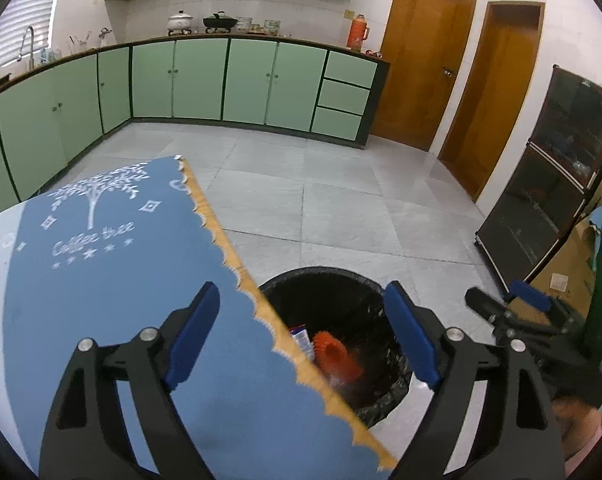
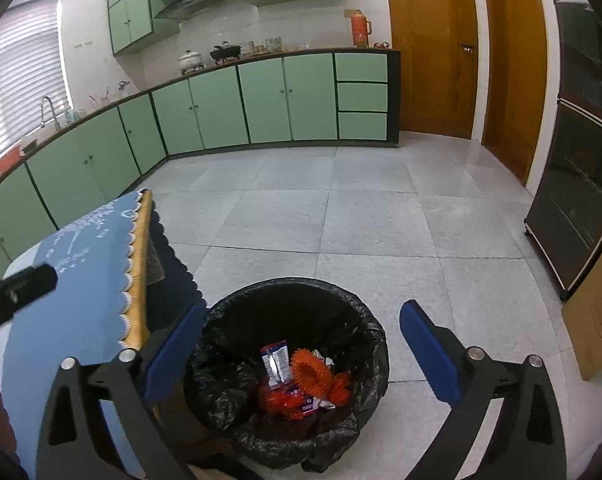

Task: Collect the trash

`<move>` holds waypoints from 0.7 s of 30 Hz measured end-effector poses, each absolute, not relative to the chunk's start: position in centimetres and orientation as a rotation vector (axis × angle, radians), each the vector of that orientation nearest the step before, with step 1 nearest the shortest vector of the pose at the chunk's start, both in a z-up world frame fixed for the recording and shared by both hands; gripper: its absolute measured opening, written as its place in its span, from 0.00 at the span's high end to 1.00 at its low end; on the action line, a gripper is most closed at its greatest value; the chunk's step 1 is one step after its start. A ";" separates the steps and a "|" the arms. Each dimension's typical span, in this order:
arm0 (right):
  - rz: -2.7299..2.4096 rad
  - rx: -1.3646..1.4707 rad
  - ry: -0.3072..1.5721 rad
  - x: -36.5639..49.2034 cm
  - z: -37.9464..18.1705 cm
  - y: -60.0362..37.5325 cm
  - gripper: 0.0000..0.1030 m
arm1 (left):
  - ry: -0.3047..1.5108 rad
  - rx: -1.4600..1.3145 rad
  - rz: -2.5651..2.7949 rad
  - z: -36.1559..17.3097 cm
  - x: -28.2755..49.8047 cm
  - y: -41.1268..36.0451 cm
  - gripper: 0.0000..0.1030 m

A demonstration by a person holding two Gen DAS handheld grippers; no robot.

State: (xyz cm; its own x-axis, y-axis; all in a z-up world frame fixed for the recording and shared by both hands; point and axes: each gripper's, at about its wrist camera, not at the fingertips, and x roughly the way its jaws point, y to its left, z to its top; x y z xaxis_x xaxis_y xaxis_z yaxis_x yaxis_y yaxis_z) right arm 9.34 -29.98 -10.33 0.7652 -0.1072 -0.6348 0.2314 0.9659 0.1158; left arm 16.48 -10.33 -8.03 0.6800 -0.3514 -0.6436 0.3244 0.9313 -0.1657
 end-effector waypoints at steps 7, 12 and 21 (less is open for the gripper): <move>-0.155 0.193 0.691 7.3 -7.9 -28.7 0.06 | 0.722 -0.023 -0.332 -6.6 13.6 -8.5 0.14; -0.131 0.193 0.685 5.5 -6.0 -27.9 0.06 | 0.697 -0.005 -0.300 -4.9 11.3 -7.8 0.12; -0.093 0.149 0.653 2.0 -2.7 -25.8 0.06 | 0.673 0.013 -0.277 -2.2 8.3 -7.5 0.12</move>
